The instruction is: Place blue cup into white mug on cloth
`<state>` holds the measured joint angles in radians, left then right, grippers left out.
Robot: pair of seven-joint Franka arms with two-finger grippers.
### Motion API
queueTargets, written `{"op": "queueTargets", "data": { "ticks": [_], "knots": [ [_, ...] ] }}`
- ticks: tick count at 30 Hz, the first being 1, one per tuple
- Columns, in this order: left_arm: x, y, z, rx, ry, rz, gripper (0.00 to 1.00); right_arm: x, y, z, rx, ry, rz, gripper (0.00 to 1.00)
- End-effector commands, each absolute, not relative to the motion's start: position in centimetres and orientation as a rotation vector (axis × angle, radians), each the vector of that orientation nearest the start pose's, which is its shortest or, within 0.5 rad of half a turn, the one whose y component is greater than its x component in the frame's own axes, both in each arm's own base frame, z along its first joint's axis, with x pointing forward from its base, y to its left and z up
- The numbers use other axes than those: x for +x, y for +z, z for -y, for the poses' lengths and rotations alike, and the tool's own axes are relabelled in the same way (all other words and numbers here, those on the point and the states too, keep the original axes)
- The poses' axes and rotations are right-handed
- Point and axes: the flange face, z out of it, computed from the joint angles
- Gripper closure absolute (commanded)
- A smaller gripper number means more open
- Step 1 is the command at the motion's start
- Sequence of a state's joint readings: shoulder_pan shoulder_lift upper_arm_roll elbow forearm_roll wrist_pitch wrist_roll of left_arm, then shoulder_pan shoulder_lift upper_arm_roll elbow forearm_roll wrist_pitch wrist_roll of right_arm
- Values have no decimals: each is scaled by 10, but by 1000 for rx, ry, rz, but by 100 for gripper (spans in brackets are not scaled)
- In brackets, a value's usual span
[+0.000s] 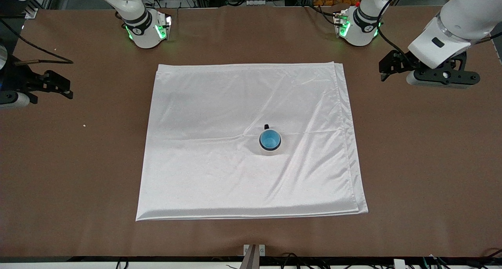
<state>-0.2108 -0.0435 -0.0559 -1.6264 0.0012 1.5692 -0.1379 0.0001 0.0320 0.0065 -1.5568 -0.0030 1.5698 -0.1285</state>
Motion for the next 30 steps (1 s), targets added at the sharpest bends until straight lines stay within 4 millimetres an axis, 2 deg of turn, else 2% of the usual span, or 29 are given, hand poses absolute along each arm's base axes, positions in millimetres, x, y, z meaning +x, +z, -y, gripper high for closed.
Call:
{"op": "queueTargets", "data": {
  "ticks": [1, 5, 30],
  "knots": [
    [529, 624, 139, -3140, 23, -181, 0, 557, 617, -3, -3120, 15, 228, 0],
    [535, 623, 127, -3144, 26, -140, 0, 557, 617, -3, -3120, 18, 228, 0],
    [544, 617, 116, -3129, 29, -113, 0, 557, 617, -3, -3120, 20, 228, 0]
  ]
}}
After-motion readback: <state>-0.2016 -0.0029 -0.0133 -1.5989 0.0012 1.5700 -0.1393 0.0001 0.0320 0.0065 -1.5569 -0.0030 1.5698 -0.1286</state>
